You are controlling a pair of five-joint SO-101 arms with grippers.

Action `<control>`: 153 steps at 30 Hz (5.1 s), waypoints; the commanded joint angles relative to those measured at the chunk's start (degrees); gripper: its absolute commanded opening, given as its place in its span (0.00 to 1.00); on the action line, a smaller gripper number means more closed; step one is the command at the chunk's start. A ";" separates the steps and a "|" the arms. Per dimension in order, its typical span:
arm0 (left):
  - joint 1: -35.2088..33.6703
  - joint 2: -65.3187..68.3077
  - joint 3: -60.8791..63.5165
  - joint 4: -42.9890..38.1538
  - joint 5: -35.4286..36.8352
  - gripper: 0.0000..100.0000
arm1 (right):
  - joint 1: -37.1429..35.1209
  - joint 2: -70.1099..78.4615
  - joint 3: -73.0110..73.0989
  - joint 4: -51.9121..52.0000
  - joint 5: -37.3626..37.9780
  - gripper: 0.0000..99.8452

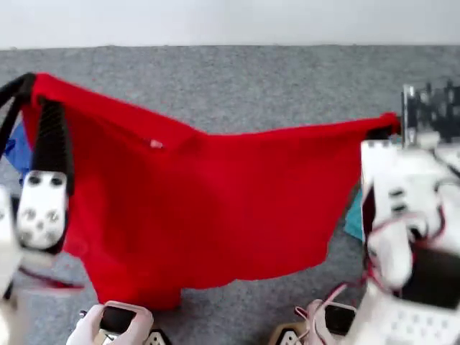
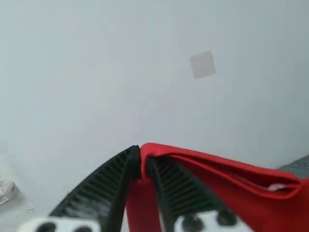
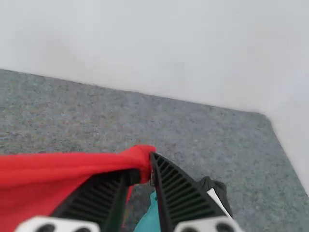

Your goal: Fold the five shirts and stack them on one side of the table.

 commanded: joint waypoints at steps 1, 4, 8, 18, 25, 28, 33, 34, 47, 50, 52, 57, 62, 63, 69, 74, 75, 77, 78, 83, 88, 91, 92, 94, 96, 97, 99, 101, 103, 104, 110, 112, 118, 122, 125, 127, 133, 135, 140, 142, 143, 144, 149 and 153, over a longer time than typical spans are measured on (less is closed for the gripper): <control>-0.44 0.88 6.02 -5.89 -0.88 0.01 | -0.40 6.46 -0.97 -5.05 -0.88 0.01; -2.37 1.41 12.09 -10.55 -1.93 0.01 | -0.48 12.44 -0.97 -9.10 -0.88 0.01; -6.24 6.95 15.96 -14.15 -3.52 0.01 | -2.15 21.23 -0.97 -14.55 -0.53 0.01; -7.21 31.47 15.87 -24.62 -3.52 0.01 | -4.09 40.84 -1.32 -30.90 -0.44 0.01; -8.09 48.62 15.87 -30.07 -3.60 0.01 | -4.26 49.36 -1.32 -38.64 -0.79 0.01; -10.11 54.59 15.87 -32.97 -3.60 0.01 | -4.26 50.86 -1.41 -42.68 -0.88 0.01; -13.45 60.22 10.15 -33.41 -3.52 0.01 | -5.14 51.82 -1.41 -48.92 -0.88 0.01; -13.80 60.92 7.78 -32.44 -3.52 0.01 | -5.49 51.91 -1.41 -49.80 -0.88 0.01; -12.66 82.81 -34.95 -20.13 -3.52 0.01 | -7.78 58.95 -1.41 -52.00 -0.53 0.01; -12.66 90.99 -46.55 -20.40 -3.52 0.01 | -7.78 61.41 -1.41 -51.91 -0.44 0.01; -12.66 96.53 -53.76 -20.48 -3.60 0.01 | -7.87 62.90 -1.41 -52.26 -0.44 0.01; -11.96 103.82 -57.45 -22.15 -3.60 0.01 | -7.60 64.40 -1.41 -51.65 -0.44 0.01; -12.22 101.27 -57.80 -11.25 -3.60 0.01 | -7.52 60.62 -1.41 -40.04 -0.44 0.01; -12.31 100.22 -57.71 -7.65 -3.60 0.01 | -7.60 59.47 -1.41 -36.88 -0.44 0.01; -12.57 94.59 -57.71 8.88 -3.52 0.01 | -7.52 51.38 -1.41 -22.02 -0.44 0.01; -15.03 90.46 -57.45 15.65 -2.11 0.01 | -7.78 44.53 -1.32 -10.77 0.97 0.01; -15.74 89.41 -57.54 15.65 -1.14 0.01 | -7.87 43.74 -1.23 -8.84 1.85 0.01; -16.26 86.95 -57.10 15.65 0.00 0.01 | -7.78 43.03 -1.14 -5.14 2.90 0.01; -16.26 85.54 -56.22 15.65 0.18 0.01 | -7.69 43.03 -1.05 -3.56 2.90 0.01; -16.00 74.11 -38.37 15.74 2.73 0.01 | -7.69 42.59 2.29 -0.57 3.43 0.01; -16.44 59.87 -8.57 15.47 4.31 0.01 | -7.78 42.59 7.74 -0.40 3.52 0.01; -16.44 53.10 6.46 15.21 4.13 0.01 | -7.78 42.51 9.58 -0.22 3.52 0.01; -16.44 51.08 10.68 15.21 4.13 0.01 | -7.78 42.51 9.93 -0.13 3.52 0.01; -16.44 47.03 17.71 15.21 4.04 0.01 | -7.78 42.51 10.20 1.27 3.52 0.01; -16.44 43.25 22.90 15.21 3.96 0.01 | -7.78 42.51 10.20 2.95 3.52 0.01; -16.44 41.49 25.01 15.30 3.96 0.01 | -7.78 42.51 10.20 3.65 3.52 0.01; -16.44 38.07 29.23 15.30 3.96 0.01 | -7.78 42.51 10.37 4.88 3.52 0.01; -16.44 35.08 33.10 15.30 3.60 0.01 | -7.78 42.51 10.37 6.20 3.52 0.01; -16.44 32.26 36.35 15.38 2.02 0.01 | -7.78 42.51 10.37 8.04 3.52 0.01; -16.44 30.95 37.93 15.38 1.67 0.01 | -7.78 42.51 10.37 8.84 3.60 0.01; -16.44 22.42 47.16 15.38 -1.85 0.01 | -7.78 42.51 12.04 10.15 3.60 0.01; -16.44 19.34 51.56 15.38 -4.66 0.01 | -7.87 42.51 13.71 9.89 3.60 0.01; -16.44 10.55 63.34 15.30 -12.92 0.01 | -7.87 42.42 15.30 9.89 3.60 0.01; -16.44 6.59 69.67 15.30 -18.11 0.01 | -7.87 42.42 15.30 9.89 3.60 0.01; -16.44 4.66 73.98 15.21 -21.80 0.01 | -7.87 42.42 15.30 9.89 3.60 0.01; -16.44 3.69 76.53 15.21 -23.65 0.01 | -7.87 42.42 15.30 9.98 3.69 0.01; -16.44 1.76 83.65 15.21 -28.48 0.01 | -7.78 41.54 16.00 10.51 5.89 0.01; -16.44 1.23 84.79 15.21 -29.54 0.01 | -7.87 39.69 17.49 10.15 5.89 0.01; -16.44 0.88 84.97 15.21 -29.98 0.01 | -9.01 34.24 23.82 6.37 5.98 0.01; -16.44 0.88 84.97 15.21 -29.98 0.01 | -9.63 33.01 26.29 4.88 5.98 0.01; -16.44 0.88 84.97 15.21 -30.07 0.01 | -9.63 32.57 27.43 3.91 5.98 0.01; -16.44 0.88 84.97 15.21 -30.51 0.01 | -9.63 32.22 28.40 3.03 6.07 0.01; -16.26 1.32 86.02 15.21 -35.43 0.01 | -9.63 32.04 31.38 -1.19 7.03 0.01; -16.26 1.32 88.75 13.80 -38.42 0.01 | -9.89 32.04 33.14 -3.65 7.56 0.01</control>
